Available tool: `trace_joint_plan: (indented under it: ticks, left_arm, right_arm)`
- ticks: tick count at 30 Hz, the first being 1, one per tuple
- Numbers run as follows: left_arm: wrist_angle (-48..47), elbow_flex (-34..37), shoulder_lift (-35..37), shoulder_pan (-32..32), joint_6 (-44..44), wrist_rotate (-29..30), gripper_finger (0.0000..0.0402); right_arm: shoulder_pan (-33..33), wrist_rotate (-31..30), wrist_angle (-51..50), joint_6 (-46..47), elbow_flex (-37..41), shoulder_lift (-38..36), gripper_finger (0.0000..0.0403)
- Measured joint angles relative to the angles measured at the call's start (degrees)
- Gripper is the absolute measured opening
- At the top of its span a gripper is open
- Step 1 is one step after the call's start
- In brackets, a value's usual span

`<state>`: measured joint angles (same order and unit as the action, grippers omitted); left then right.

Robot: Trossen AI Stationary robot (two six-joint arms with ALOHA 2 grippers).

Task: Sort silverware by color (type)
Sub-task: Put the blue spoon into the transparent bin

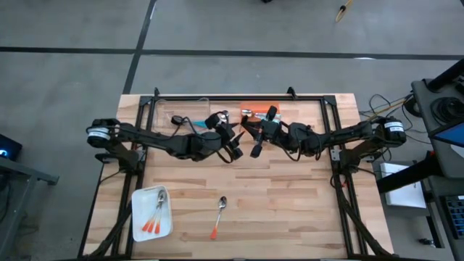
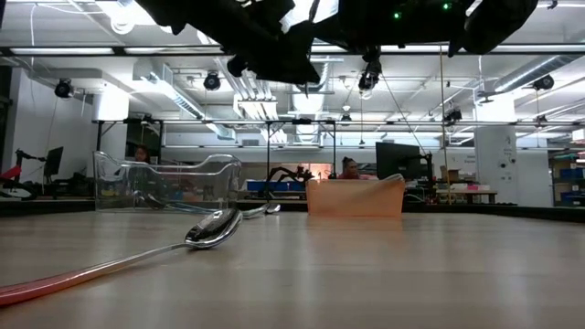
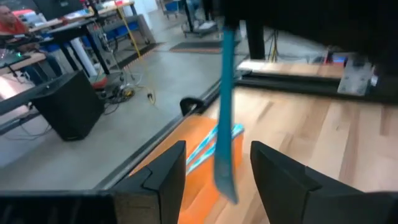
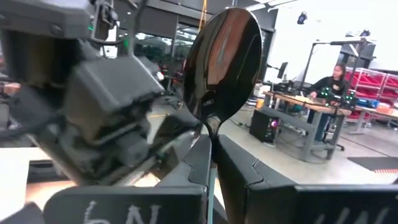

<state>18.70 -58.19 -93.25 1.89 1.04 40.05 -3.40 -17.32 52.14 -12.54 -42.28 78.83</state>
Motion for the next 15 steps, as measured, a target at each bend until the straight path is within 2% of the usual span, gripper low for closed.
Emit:
trace_joint_plan:
  ticks: [7,15]
  left_arm:
    - [2.35,0.04,0.18,0.04,1.83,0.02,0.0145]
    - [2.39,-0.09,0.26,0.04,1.61,0.01,0.0042]
  right_arm:
    - [0.0,-0.02,0.74,2.42,0.0,0.0,0.0009]
    - [0.0,-0.1,0.9,2.86,0.0,0.0,0.0009]
